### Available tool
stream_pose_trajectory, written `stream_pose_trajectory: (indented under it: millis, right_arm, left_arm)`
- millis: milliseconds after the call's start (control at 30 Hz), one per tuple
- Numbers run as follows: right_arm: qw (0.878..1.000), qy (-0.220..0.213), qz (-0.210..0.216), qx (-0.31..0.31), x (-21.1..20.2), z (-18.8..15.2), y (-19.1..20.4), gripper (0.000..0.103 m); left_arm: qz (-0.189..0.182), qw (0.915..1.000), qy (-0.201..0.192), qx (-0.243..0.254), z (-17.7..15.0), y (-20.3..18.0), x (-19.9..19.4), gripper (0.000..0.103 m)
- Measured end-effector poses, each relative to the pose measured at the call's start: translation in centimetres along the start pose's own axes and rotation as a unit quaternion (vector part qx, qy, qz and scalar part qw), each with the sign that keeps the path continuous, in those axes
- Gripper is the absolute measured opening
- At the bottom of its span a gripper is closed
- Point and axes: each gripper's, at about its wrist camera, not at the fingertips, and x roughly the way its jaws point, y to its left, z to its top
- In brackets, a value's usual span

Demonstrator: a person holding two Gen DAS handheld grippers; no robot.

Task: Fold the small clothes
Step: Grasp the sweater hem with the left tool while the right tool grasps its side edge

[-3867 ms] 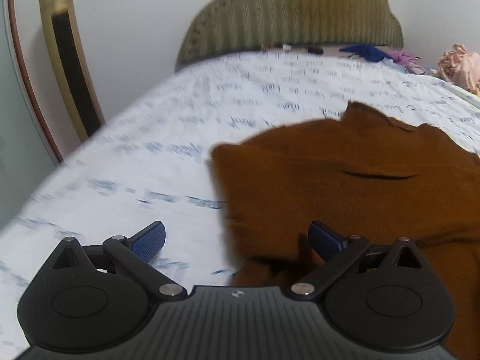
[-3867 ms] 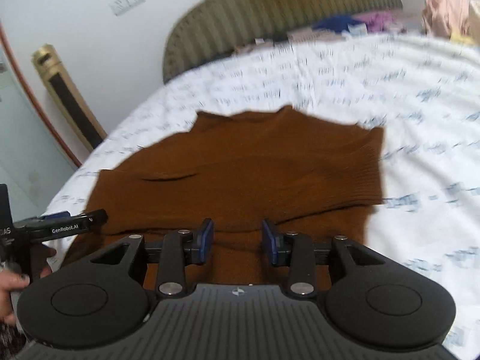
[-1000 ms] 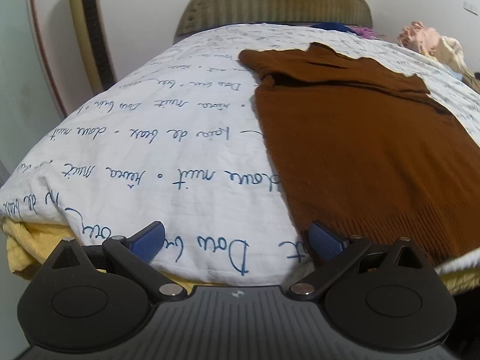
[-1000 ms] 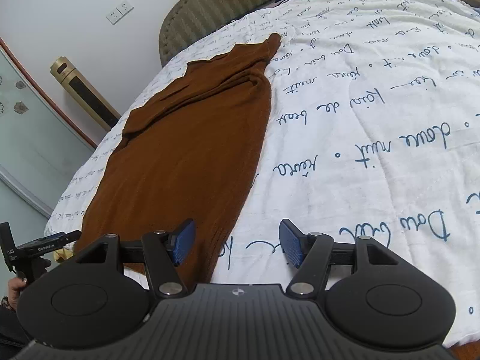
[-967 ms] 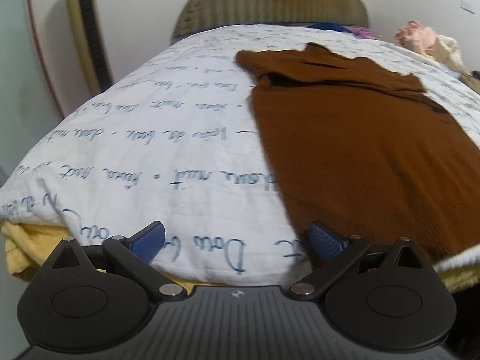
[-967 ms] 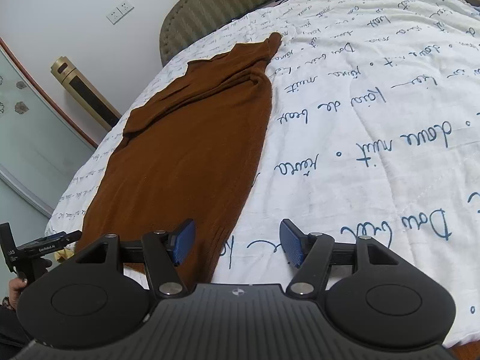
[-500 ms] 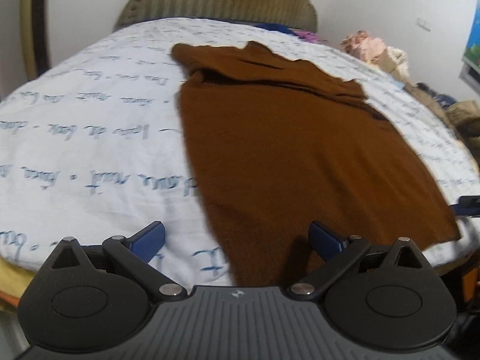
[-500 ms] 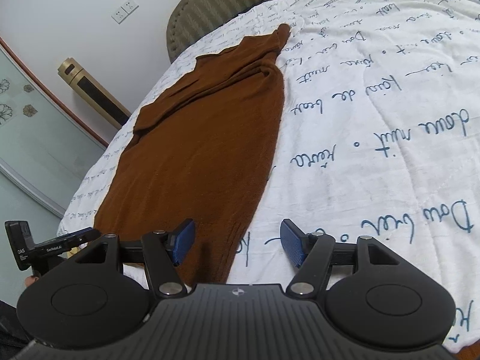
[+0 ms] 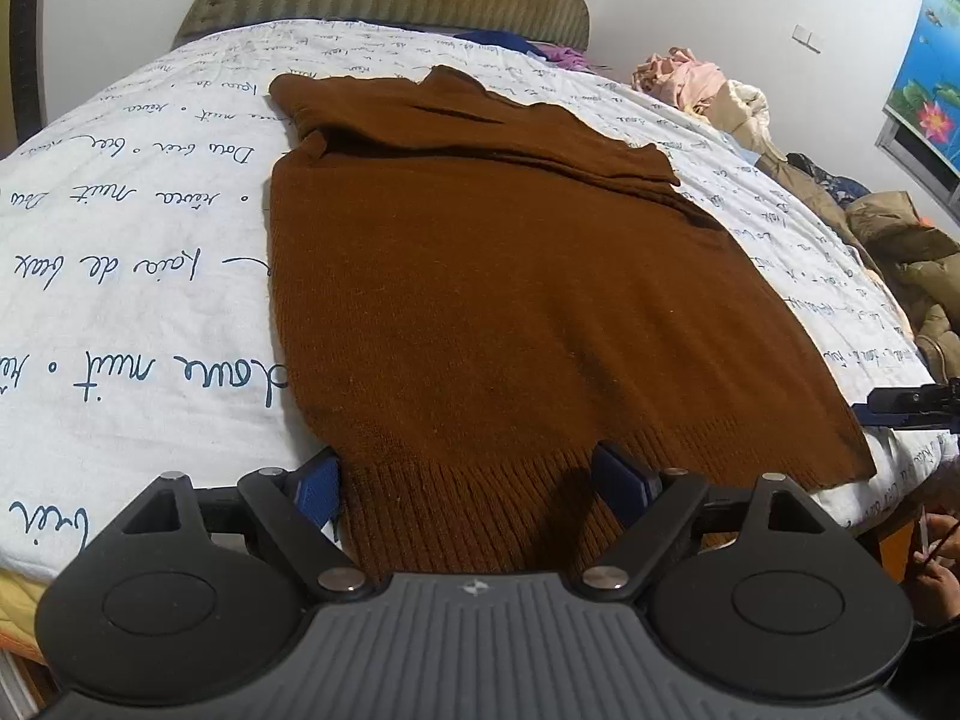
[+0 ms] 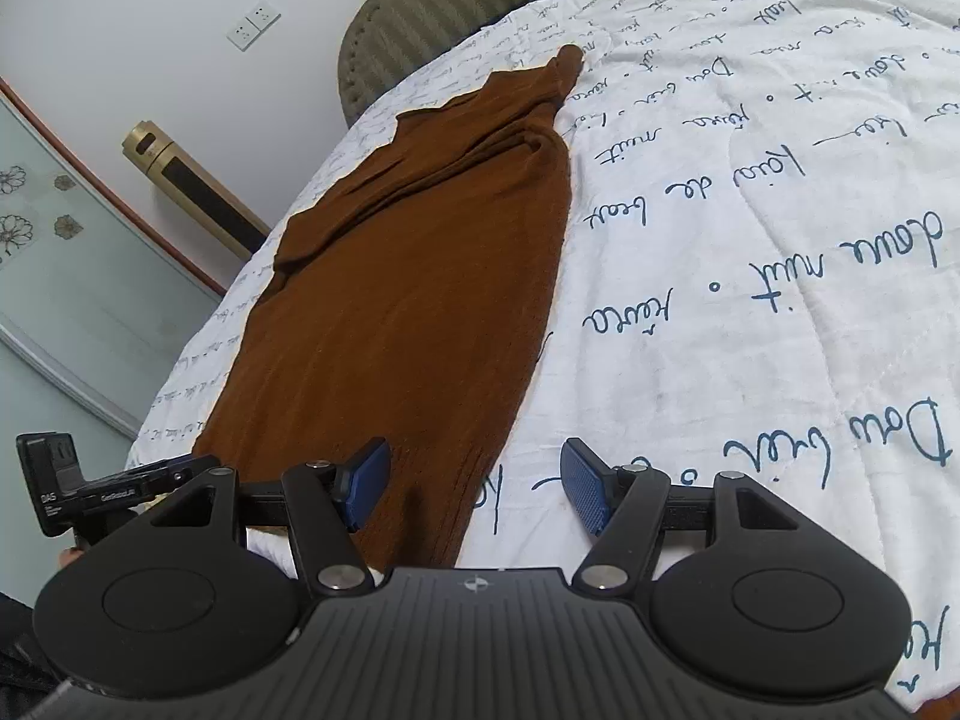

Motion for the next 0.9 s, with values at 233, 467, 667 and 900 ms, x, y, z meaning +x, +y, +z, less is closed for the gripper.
stream_pose_trajectory:
  millis: [233,467,667,900]
  right_arm:
    - [0.999,0.009,0.031,0.012,0.1,-0.3,-0.2,0.064]
    - [0.995,0.045,0.084,0.034,2.0,-0.9,0.0,0.039]
    - [0.994,0.056,0.086,0.034,3.2,-1.3,0.6,0.013]
    - [0.996,0.032,0.087,0.000,1.4,0.1,2.1,0.013]
  left_arm:
    - [-0.010,0.9993,-0.006,-0.035,-0.4,1.1,-0.6,0.086]
    - [-0.003,0.9999,-0.006,-0.011,-0.6,0.5,-0.6,0.078]
    - [0.017,0.9995,-0.008,-0.025,-0.4,1.1,-0.6,0.044]
    - [0.010,0.9972,-0.009,-0.074,-0.2,3.0,-1.0,0.023]
